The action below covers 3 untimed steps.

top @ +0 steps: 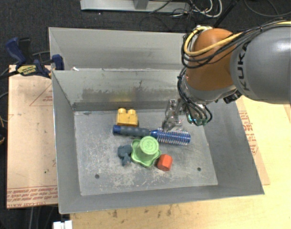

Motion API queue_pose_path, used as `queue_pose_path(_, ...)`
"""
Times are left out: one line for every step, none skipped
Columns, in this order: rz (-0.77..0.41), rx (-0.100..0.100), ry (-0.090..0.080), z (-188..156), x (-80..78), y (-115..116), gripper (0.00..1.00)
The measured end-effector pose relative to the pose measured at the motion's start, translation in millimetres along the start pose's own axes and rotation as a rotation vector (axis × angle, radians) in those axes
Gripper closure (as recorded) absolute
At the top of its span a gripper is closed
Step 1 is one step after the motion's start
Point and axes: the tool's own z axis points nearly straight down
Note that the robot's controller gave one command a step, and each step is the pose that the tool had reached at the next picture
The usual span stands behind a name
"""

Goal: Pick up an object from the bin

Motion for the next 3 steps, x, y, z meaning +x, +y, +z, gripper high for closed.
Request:
queue_pose_path(0.004, 0.002, -0.008, 38, -22.0, -48, 0.00)
queue_pose_path(0.065, 0.000, -0.007, 40, -13.6, -61, 0.00)
queue_pose_path(0.130, -0.002, -0.006, 63, -8.8, -45, 0.00)
